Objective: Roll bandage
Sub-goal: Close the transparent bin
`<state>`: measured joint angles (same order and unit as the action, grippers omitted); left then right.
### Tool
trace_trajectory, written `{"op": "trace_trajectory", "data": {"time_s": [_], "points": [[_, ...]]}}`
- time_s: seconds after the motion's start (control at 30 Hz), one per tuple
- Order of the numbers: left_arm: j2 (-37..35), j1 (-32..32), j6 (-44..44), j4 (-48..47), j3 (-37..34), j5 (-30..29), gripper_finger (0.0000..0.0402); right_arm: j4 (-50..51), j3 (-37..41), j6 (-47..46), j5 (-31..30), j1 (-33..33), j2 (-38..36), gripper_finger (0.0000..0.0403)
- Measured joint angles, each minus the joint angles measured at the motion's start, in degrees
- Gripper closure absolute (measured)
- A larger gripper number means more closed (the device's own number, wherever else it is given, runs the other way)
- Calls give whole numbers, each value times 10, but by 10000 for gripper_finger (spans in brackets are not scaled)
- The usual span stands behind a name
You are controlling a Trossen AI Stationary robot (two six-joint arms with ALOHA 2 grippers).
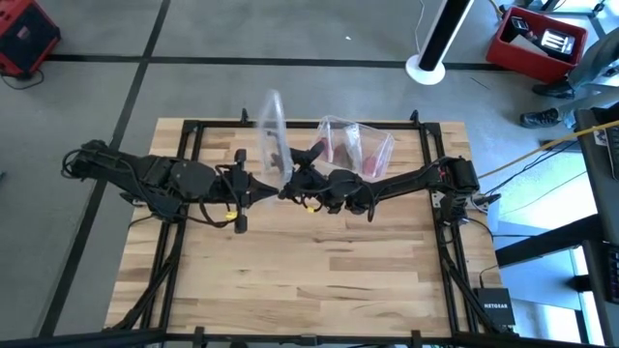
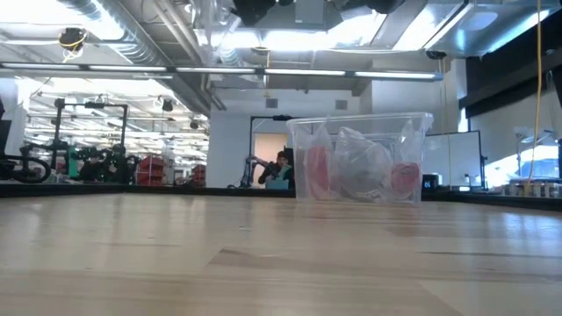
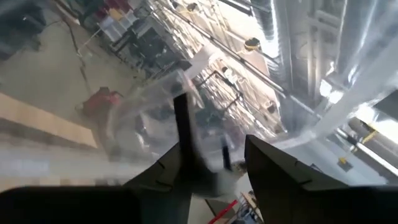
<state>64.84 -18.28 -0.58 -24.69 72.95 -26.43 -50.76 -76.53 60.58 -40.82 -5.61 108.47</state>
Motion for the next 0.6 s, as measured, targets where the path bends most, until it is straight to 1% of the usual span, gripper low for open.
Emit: {"op": "trace_trajectory", "data": {"time_s": [0.13, 0.37, 0.47, 0.6], "points": [[-1, -11, 0, -9, 0, 1, 401, 14, 0, 18, 16, 0, 0, 257], [-9, -21, -5, -16, 0, 3, 401, 31, 0, 18, 21, -1, 0, 261], [-9, -21, -6, -17, 0, 3, 401, 36, 0, 18, 29, 0, 0, 277], [-9, -21, -8, -17, 0, 3, 401, 53, 0, 19, 24, 0, 0, 313]]}}
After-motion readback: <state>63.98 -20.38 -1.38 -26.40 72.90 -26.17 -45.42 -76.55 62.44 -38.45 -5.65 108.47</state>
